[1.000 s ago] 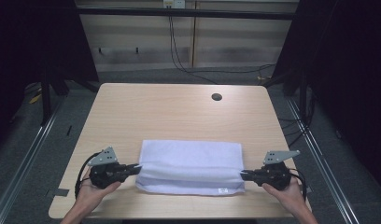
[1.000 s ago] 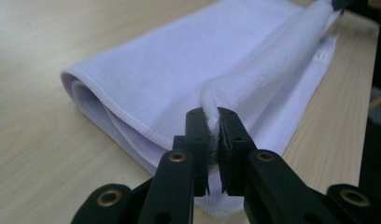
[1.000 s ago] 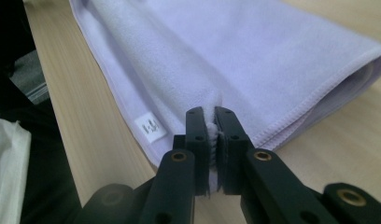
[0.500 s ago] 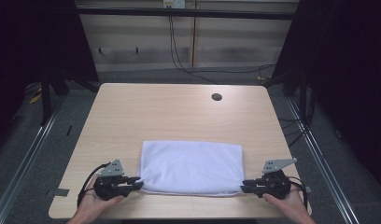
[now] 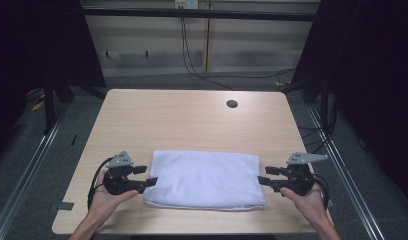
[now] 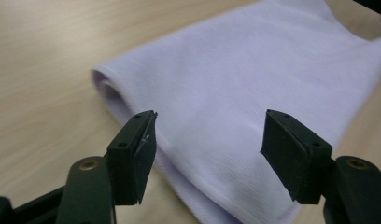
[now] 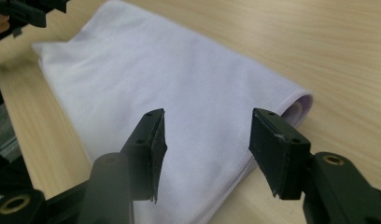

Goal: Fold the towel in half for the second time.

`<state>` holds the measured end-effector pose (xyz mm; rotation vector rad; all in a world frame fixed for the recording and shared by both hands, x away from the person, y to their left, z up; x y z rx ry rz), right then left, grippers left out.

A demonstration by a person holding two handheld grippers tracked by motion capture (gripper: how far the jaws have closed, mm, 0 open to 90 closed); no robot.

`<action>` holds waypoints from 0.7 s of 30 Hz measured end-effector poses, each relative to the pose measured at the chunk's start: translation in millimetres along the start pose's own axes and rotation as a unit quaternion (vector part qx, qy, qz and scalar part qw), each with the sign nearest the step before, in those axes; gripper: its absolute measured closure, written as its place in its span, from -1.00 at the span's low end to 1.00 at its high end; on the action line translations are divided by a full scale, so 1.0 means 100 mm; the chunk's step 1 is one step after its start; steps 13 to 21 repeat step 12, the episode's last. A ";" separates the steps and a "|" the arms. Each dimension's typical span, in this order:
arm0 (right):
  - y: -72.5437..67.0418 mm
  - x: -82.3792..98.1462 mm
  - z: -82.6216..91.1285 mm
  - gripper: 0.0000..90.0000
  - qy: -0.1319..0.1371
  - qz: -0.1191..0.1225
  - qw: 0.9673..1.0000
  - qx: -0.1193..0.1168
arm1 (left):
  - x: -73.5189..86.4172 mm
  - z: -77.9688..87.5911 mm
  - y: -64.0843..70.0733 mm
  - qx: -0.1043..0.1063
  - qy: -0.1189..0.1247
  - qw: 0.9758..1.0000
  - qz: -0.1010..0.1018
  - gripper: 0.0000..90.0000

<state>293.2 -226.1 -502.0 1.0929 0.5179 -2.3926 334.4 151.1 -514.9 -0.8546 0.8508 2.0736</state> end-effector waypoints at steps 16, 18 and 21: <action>0.47 0.20 0.00 -0.20 0.022 -0.061 0.993 0.097 | 0.22 0.27 -0.42 -0.075 0.034 0.995 0.060 -0.45; 0.47 0.20 0.00 -0.20 0.022 -0.061 0.993 0.097 | 0.22 0.27 -0.42 -0.075 0.034 0.995 0.060 -0.45; 0.47 0.20 0.00 -0.20 0.022 -0.061 0.993 0.097 | 0.22 0.27 -0.42 -0.075 0.034 0.995 0.060 -0.45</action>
Point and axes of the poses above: each handheld gripper's, and its own axes: z roughly backward along the jaws, x roughly out of its underside, y roughly to its right, the point moved 10 cm from there along -z, roughly forward along the jaws, and after that the axes turned 9 degrees about x, right-handed, at the moved point
